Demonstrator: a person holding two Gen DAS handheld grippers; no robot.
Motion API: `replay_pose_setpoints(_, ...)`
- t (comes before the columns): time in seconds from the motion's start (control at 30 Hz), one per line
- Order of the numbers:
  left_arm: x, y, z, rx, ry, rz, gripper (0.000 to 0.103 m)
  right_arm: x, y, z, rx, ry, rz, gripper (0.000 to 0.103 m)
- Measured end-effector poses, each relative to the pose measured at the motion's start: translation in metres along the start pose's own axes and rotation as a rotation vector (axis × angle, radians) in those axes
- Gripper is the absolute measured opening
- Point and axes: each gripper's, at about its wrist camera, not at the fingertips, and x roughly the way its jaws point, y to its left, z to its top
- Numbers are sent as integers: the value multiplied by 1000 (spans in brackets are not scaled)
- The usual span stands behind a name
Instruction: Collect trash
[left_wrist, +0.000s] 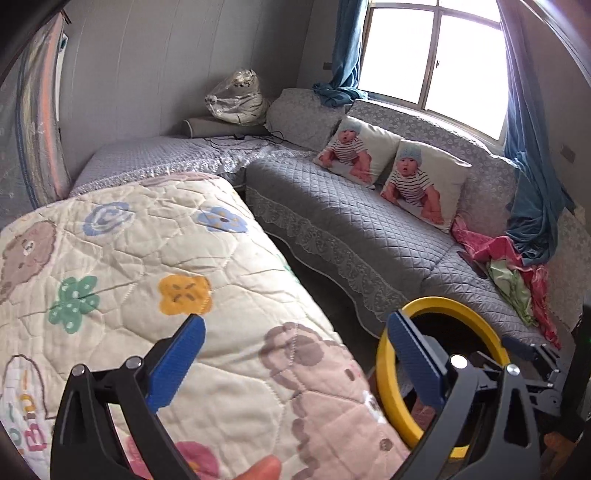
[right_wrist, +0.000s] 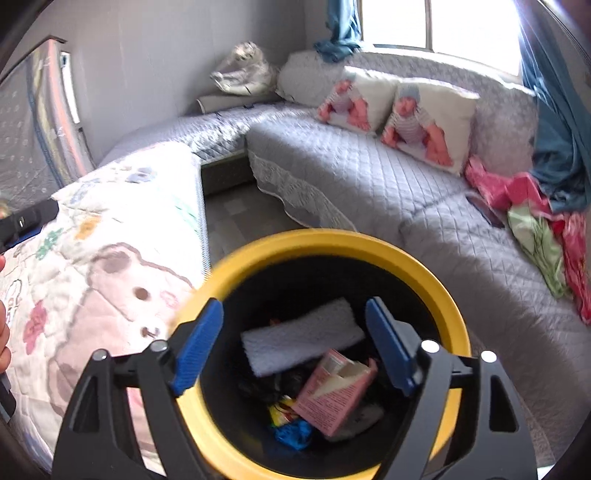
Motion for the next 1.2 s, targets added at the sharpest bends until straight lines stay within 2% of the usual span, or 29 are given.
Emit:
replay_pose_setpoints(0.2, -41, 43, -11, -30, -67, 94, 95, -14, 46, 11, -68, -92, 1, 91)
replay_pose_setpoints(0.47, -98, 94, -28, -99, -151, 198, 95, -39, 100, 20, -138, -213, 55, 95)
replay_pose_setpoints(0.8, -167, 126, -70, -176, -235, 306, 95, -82, 168, 11, -170, -298, 184, 95)
replay_pose_setpoints(0.9, -187, 129, -84, -194, -279, 352, 95, -94, 186, 5, -185, -332, 195, 95)
replay_pose_setpoints(0.97, -196, 131, -91, -202, -285, 388, 95, -102, 196, -1, -196, -351, 202, 95)
replay_pose_setpoints(1.1, -211, 136, -102, -238, -286, 413, 95, -111, 209, -12, -233, -373, 214, 95)
replay_pose_setpoints(1.2, -220, 138, -107, -247, -291, 444, 95, -113, 211, -15, -232, -356, 231, 95)
